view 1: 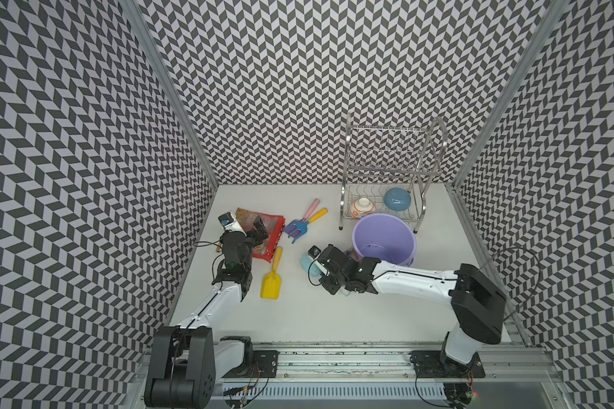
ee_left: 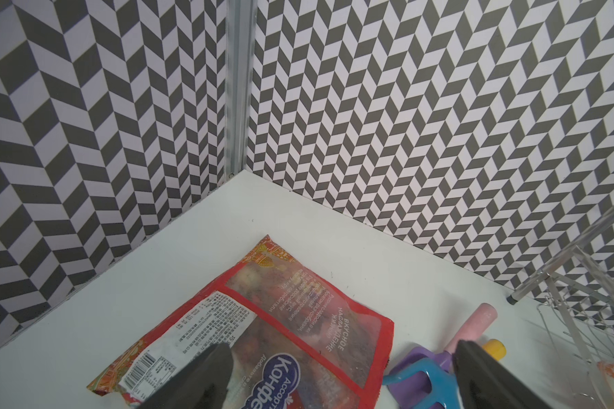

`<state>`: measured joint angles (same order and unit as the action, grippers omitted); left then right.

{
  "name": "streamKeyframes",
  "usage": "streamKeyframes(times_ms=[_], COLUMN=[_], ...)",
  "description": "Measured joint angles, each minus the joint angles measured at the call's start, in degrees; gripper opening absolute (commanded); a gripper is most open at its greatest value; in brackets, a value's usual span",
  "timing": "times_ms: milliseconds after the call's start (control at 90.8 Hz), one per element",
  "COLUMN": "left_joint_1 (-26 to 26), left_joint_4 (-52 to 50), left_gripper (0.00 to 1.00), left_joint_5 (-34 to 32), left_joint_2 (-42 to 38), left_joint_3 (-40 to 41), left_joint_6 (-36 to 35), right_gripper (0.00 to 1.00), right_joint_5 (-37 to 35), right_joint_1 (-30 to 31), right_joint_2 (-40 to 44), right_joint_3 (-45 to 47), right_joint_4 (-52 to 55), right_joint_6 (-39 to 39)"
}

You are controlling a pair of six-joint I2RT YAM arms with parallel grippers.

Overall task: Organize the gardening tools
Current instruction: Pick up the gardening tool from the center of the board.

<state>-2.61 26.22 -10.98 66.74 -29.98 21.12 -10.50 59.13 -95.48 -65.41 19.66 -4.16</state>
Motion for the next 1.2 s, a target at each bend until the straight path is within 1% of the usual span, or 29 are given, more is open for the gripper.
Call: streamKeyframes(times_ms=[154, 264, 408, 628, 738, 881, 1035, 1201], left_joint_1=[0.0, 0.0, 0.0, -0.9, -5.0, -12.5, -19.6, -25.9], left_joint_4=[-3.3, -5.0, -7.1, -7.8, -8.4, -9.7, -12.5, -18.6], left_gripper=[1.00, 0.99, 0.95, 0.95, 0.91, 0.84, 0.80, 0.73], left_joint_5=[4.0, 8.0, 16.0, 29.5, 33.7, 36.3, 36.8, 36.7], left_joint_2=[-0.1, -0.3, -1.2, -1.5, -1.4, 0.5, 3.3, 10.1], left_joint_3=[-5.1, -8.2, -12.2, -19.1, -22.4, -28.9, -34.9, -44.0], left_joint_6=[1.9, 4.1, 7.5, 12.4, 13.2, 12.4, 9.1, 3.5], right_gripper=[0.00, 0.00, 0.00, 0.00, 0.00, 0.00, 0.00, 0.00], right_joint_5=[-2.3, -4.7, -8.5, -16.3, -20.6, -23.9, -26.2, -26.7], right_joint_1=[0.0, 0.0, 0.0, 0.0, -0.2, -0.9, -2.5, -5.0], right_joint_2=[9.5, 14.0, 19.4, 26.7, 29.1, 30.2, 30.3, 31.7], right_joint_3=[4.1, 6.3, 10.7, 16.6, 20.1, 24.8, 28.9, 32.0], right_joint_4=[-7.5, -12.2, -18.8, -29.6, -36.2, -44.4, -51.5, -57.5], right_joint_6=[-0.5, -0.6, -0.5, 0.7, 2.4, 5.7, 9.0, 11.8])
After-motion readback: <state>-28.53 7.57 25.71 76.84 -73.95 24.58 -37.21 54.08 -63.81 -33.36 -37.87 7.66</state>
